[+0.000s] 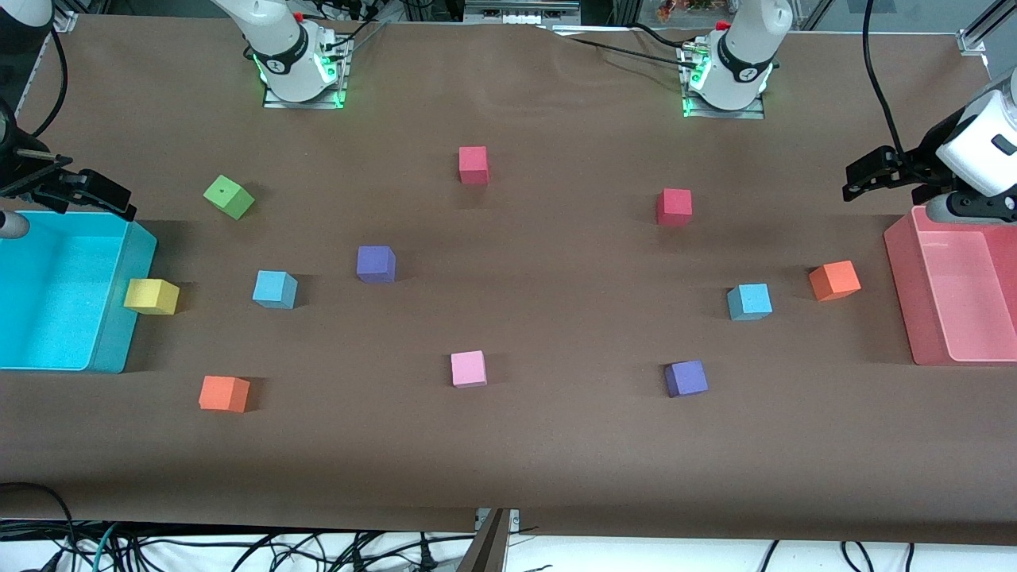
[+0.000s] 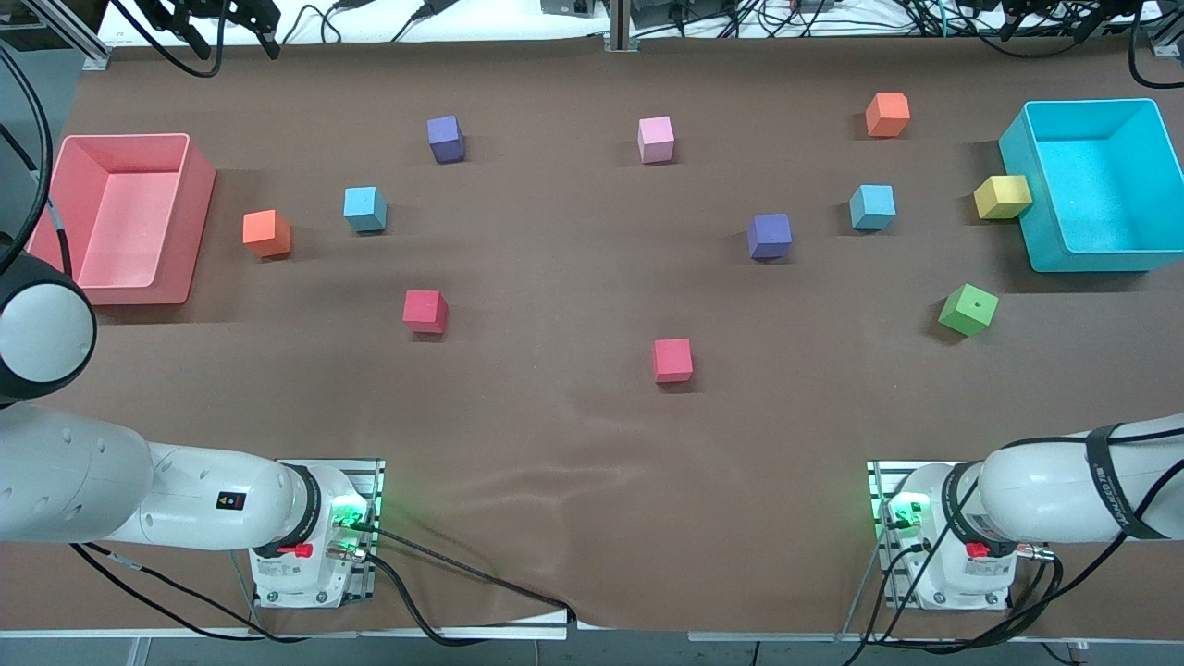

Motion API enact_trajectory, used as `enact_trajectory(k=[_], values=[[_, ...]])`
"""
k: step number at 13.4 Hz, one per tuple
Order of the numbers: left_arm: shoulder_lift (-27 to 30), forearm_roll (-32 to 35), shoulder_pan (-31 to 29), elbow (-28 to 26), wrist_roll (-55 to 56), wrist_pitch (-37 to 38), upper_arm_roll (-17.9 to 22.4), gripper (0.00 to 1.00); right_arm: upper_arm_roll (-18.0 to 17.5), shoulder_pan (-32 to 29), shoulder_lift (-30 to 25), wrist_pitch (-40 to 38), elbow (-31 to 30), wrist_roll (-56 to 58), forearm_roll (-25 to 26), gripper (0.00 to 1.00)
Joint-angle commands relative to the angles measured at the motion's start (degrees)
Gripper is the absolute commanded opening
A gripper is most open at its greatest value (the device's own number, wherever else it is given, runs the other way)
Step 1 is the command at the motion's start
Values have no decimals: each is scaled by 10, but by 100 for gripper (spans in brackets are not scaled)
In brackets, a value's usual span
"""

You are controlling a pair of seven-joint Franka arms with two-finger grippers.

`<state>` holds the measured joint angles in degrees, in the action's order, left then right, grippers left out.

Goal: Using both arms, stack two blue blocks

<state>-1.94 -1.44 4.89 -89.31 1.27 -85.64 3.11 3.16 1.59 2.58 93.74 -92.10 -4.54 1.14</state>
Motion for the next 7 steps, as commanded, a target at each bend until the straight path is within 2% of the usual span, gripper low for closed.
enact_trajectory(k=[1,7], values=[[6,-3,-1,5,1,2,1,100,-5,-5,-8,-7,-1,2,5,100],[6,-5,-1,5,1,2,1,100,-6,-4,-6,-7,-1,1,6,100]])
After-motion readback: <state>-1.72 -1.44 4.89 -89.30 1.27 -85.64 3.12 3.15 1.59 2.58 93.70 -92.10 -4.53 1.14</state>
